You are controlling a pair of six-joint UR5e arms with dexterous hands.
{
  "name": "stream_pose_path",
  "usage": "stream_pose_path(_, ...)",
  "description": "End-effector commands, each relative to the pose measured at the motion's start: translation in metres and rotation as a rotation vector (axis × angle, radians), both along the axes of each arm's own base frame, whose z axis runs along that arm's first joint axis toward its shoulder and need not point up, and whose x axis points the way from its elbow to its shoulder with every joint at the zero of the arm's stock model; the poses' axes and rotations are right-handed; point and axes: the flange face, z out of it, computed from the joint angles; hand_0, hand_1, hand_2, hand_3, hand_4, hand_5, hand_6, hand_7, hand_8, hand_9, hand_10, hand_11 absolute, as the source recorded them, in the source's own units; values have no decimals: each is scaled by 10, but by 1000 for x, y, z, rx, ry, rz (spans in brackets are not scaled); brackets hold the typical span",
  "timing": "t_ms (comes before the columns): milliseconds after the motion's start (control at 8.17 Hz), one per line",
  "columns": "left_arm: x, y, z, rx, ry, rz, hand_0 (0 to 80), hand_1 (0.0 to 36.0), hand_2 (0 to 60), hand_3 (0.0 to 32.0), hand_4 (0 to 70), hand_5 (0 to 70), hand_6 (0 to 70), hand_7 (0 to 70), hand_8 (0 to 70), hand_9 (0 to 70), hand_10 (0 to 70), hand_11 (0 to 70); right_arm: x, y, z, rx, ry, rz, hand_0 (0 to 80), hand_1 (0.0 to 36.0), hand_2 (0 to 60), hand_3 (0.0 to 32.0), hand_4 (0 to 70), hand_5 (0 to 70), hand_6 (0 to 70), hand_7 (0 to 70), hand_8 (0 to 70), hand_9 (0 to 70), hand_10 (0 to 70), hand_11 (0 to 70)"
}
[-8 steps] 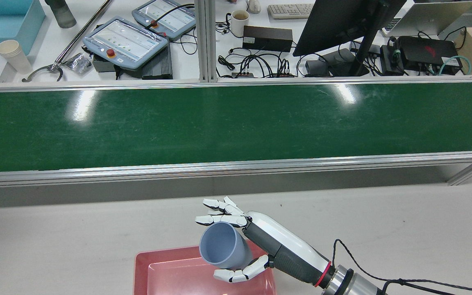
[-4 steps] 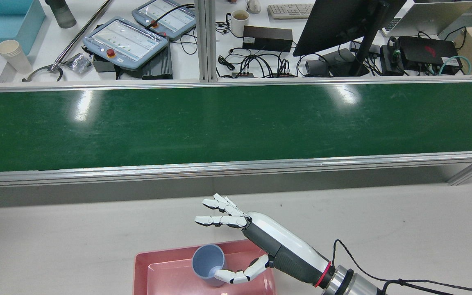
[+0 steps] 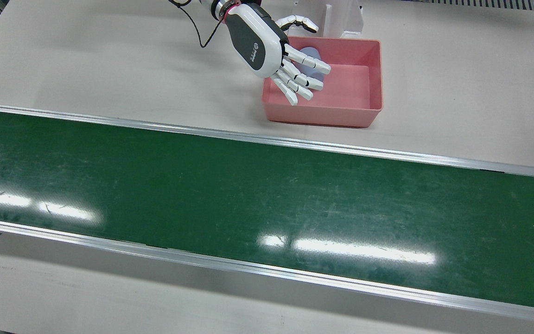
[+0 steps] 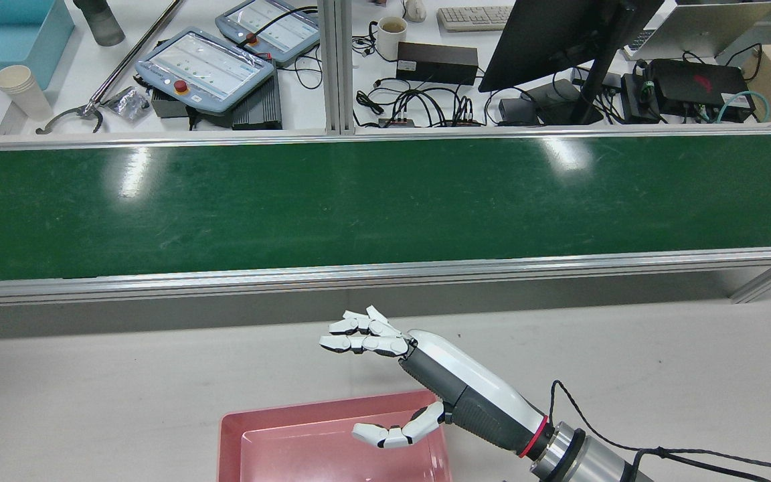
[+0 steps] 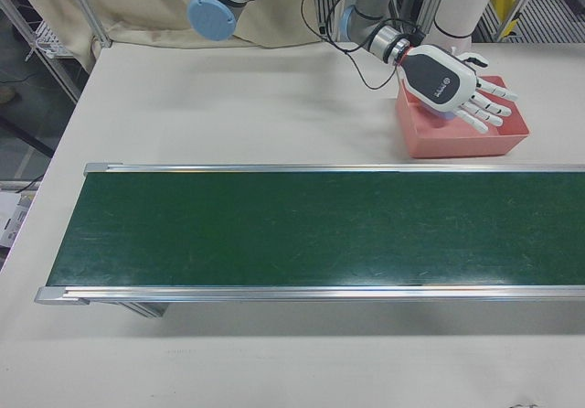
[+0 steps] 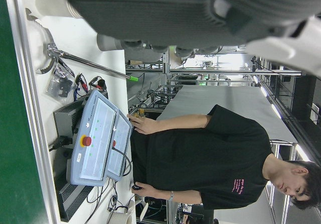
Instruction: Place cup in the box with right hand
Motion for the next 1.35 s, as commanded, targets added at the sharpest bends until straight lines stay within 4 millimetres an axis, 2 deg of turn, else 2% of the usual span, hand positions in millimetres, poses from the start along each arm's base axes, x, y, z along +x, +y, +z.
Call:
stream_pose_path(0, 1, 0, 0, 0, -1, 1, 0, 0, 0, 0, 0, 0, 0, 0, 0, 0, 0, 0, 90, -76, -21, 13, -61, 218, 437, 186, 385, 0, 0, 89, 199, 700, 316, 544, 148, 231)
stream_pose_path(122, 1, 0, 0, 0, 1, 1, 0, 0, 0, 0, 0, 0, 0, 0, 0, 0, 0, 0, 140, -113, 1, -26, -57, 312, 421, 186, 444, 0, 0, 100, 238, 700, 394, 649, 208, 316)
stream_pose_path(245, 0, 0, 0, 0, 1, 0, 0, 0, 0, 0, 0, 0, 0, 0, 0, 0, 0, 0, 190, -141, 39, -115, -60, 378, 412, 185, 484, 0, 0, 109, 268, 700, 450, 700, 258, 387)
stream_pose_path(367, 0, 0, 0, 0, -1, 0, 0, 0, 0, 0, 0, 0, 0, 0, 0, 0, 0, 0, 242, -170, 92, -227, -56, 459, 408, 184, 492, 0, 0, 115, 272, 700, 475, 700, 287, 426)
stream_pose_path(490, 0, 0, 0, 0, 1, 0, 0, 0, 0, 0, 0, 0, 0, 0, 0, 0, 0, 0, 289, -200, 153, -330, -36, 512, 403, 181, 492, 0, 0, 115, 263, 700, 474, 700, 295, 435)
stream_pose_path(612, 0, 0, 0, 2, -1, 0, 0, 0, 0, 0, 0, 0, 0, 0, 0, 0, 0, 0, 333, -223, 193, -380, 14, 550, 399, 176, 485, 0, 0, 115, 255, 700, 474, 700, 302, 445)
stream_pose_path(735, 0, 0, 0, 0, -1, 0, 0, 0, 0, 0, 0, 0, 0, 0, 0, 0, 0, 0, 372, -237, 228, -419, 50, 595, 397, 167, 452, 0, 0, 113, 241, 700, 466, 700, 301, 444)
stream_pose_path(857, 1, 0, 0, 0, -1, 1, 0, 0, 0, 0, 0, 0, 0, 0, 0, 0, 0, 0, 406, -237, 279, -456, 76, 635, 399, 160, 414, 0, 0, 108, 221, 700, 443, 695, 286, 425)
stream_pose_path(980, 0, 0, -1, 2, -1, 0, 0, 0, 0, 0, 0, 0, 0, 0, 0, 0, 0, 0, 437, -235, 331, -475, 80, 668, 409, 157, 367, 0, 0, 102, 197, 691, 404, 632, 257, 386)
stream_pose_path(1102, 0, 0, -1, 1, 1, 0, 0, 0, 0, 0, 0, 0, 0, 0, 0, 0, 0, 0, 457, -234, 365, -500, 69, 690, 428, 150, 272, 0, 0, 87, 151, 514, 301, 490, 191, 291)
stream_pose_path(1224, 0, 0, -1, 1, 1, 0, 0, 0, 0, 0, 0, 0, 0, 0, 0, 0, 0, 0, 459, -232, 371, -511, 64, 690, 423, 168, 311, 0, 0, 68, 90, 272, 152, 266, 112, 179)
